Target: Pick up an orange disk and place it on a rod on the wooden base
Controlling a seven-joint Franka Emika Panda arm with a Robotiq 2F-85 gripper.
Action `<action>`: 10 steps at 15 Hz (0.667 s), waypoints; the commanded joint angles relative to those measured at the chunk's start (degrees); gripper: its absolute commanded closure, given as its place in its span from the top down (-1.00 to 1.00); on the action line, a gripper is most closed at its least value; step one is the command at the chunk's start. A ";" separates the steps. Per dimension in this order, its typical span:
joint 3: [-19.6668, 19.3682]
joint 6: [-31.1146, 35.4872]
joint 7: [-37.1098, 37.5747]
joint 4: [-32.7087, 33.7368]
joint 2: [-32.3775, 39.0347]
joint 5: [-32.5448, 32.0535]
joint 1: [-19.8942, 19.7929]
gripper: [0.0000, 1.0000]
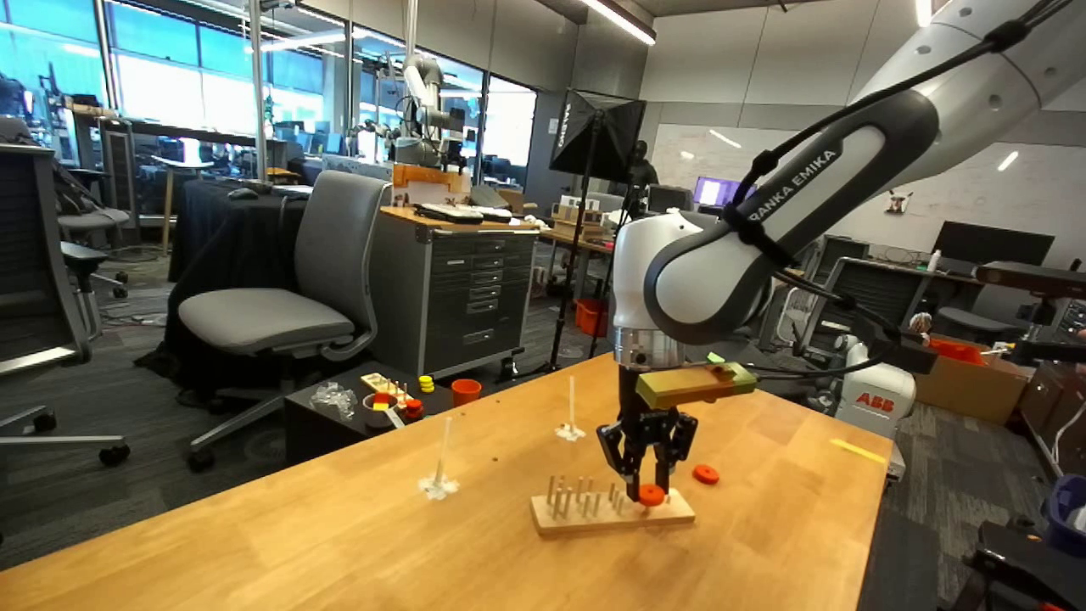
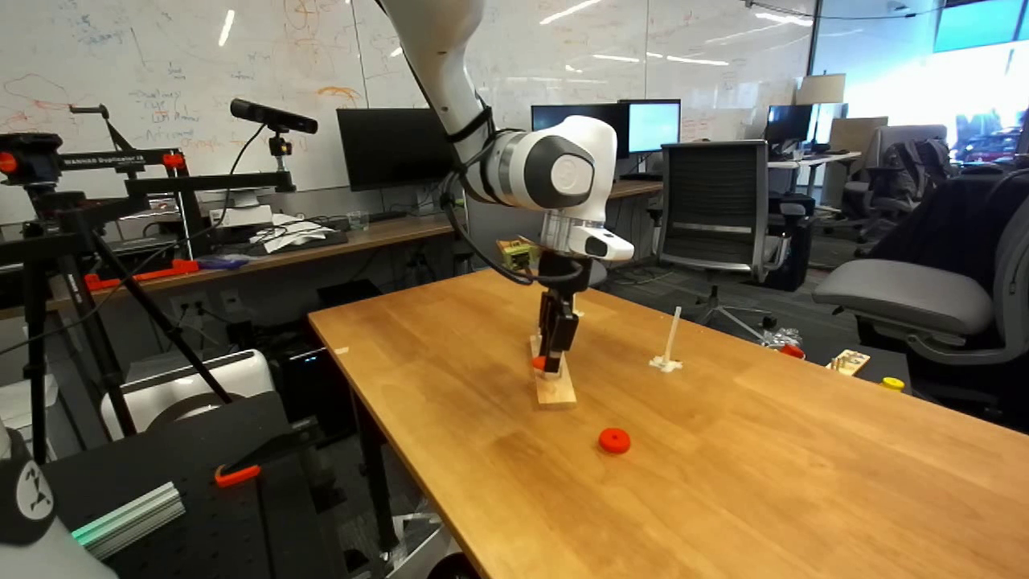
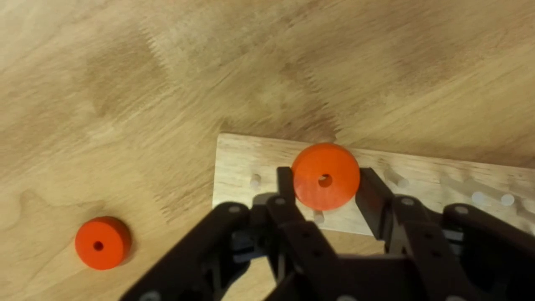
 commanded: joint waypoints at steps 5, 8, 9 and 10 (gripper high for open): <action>-0.21 -1.73 -0.18 1.18 1.44 -0.35 -0.52 -0.65; -0.20 -2.30 0.02 1.31 1.72 -0.53 -0.30 -0.65; -0.18 -2.17 0.01 1.01 1.53 -0.56 -0.24 -0.65; -0.16 -2.10 -0.01 0.84 1.42 -0.57 -0.22 -0.65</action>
